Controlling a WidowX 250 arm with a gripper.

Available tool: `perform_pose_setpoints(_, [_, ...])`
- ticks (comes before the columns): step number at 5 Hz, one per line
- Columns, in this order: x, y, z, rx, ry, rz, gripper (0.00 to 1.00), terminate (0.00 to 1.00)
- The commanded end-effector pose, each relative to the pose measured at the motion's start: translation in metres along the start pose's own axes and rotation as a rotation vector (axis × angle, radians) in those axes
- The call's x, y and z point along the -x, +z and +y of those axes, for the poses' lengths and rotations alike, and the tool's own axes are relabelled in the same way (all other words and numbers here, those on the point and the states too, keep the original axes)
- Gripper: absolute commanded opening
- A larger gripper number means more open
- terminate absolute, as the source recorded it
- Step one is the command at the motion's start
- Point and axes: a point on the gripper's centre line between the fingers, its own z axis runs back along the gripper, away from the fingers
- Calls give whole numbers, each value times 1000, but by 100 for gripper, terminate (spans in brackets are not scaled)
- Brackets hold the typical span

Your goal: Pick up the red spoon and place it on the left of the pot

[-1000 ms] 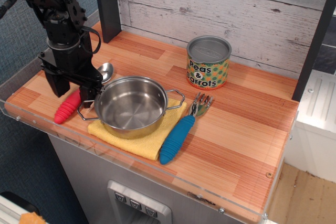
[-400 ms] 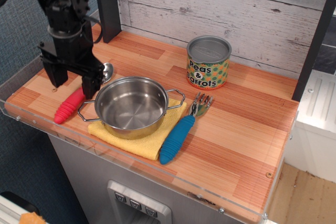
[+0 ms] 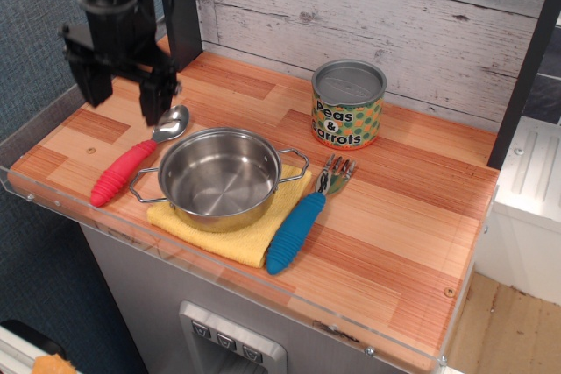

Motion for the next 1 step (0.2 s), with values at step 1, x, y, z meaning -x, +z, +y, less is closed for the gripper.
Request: perform_pose_setpoints(1, [-16,42,-19,42,19,-33,100,100])
